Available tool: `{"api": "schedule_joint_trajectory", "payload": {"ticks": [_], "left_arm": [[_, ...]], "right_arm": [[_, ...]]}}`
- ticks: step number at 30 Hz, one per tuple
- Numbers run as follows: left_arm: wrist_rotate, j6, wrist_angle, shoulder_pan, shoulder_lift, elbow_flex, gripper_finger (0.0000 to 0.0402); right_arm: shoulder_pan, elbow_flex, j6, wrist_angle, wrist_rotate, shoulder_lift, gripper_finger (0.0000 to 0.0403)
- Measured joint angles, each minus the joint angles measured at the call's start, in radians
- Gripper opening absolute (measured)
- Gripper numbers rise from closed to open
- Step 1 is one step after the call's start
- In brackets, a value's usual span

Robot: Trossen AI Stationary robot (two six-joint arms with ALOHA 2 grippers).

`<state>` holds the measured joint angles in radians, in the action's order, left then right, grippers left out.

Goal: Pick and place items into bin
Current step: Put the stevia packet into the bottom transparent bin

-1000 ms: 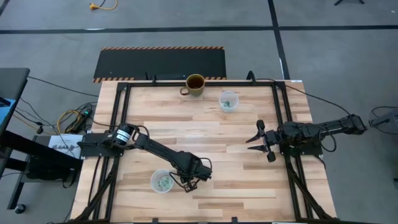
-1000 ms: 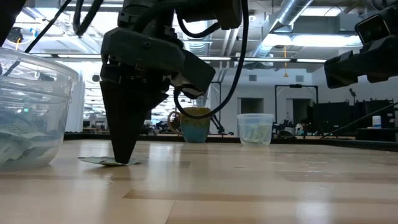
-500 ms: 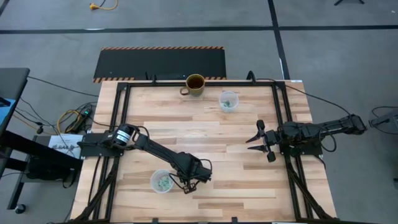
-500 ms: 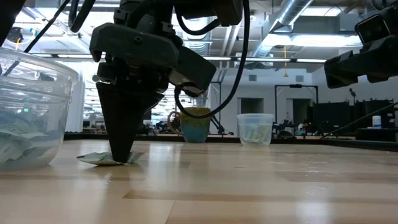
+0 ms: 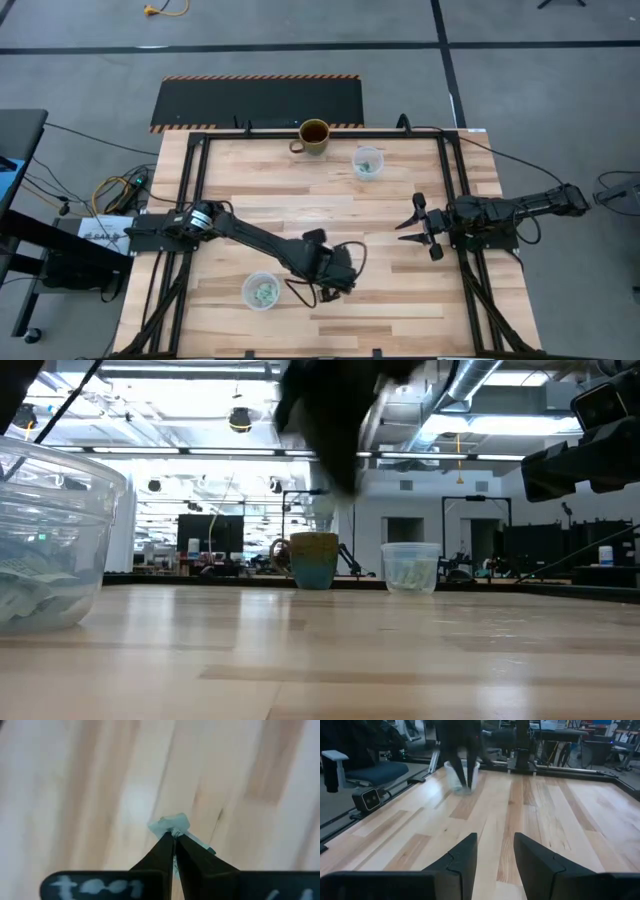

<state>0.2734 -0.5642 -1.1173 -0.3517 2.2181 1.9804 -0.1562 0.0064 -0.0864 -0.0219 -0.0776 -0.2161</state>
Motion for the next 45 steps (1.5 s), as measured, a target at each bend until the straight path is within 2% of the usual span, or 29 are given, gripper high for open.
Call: {"api": "schedule_joint_trajectory", "payload": {"ticks": [8,12,15,19,23,27,31,41,45], "left_arm": [[0.271,0.095,-0.126,-0.066,-0.006,0.375,0.0003],[0.321,0.096,-0.133,-0.127,-0.102,0.318,0.0004],[0.332,0.043,-0.218,-0.177,-0.161,0.306,0.0004],[0.421,-0.053,-0.33,-0.249,-0.189,0.304,0.0003],[0.374,-0.084,-0.413,-0.3,-0.189,0.293,0.0002],[0.313,-0.088,-0.348,-0.321,-0.2,0.187,0.0001],[0.298,-0.083,-0.15,-0.331,-0.282,0.032,0.0001],[0.261,-0.198,0.204,-0.375,-0.54,-0.494,0.0001],[0.216,-0.22,0.375,-0.377,-0.644,-0.721,0.0]], "right_arm": [[0.0,0.0,0.0,0.0,0.0,0.0,0.0123],[0.0,0.0,0.0,0.0,0.0,0.0,0.0123],[0.0,0.0,0.0,0.0,0.0,0.0,0.0123],[0.0,0.0,0.0,0.0,0.0,0.0,0.0123],[0.0,0.0,0.0,0.0,0.0,0.0,0.0123],[0.0,0.0,0.0,0.0,0.0,0.0,0.0123],[0.0,0.0,0.0,0.0,0.0,0.0,0.0123],[0.0,0.0,0.0,0.0,0.0,0.0,0.0123],[0.0,0.0,0.0,0.0,0.0,0.0,0.0123]]}}
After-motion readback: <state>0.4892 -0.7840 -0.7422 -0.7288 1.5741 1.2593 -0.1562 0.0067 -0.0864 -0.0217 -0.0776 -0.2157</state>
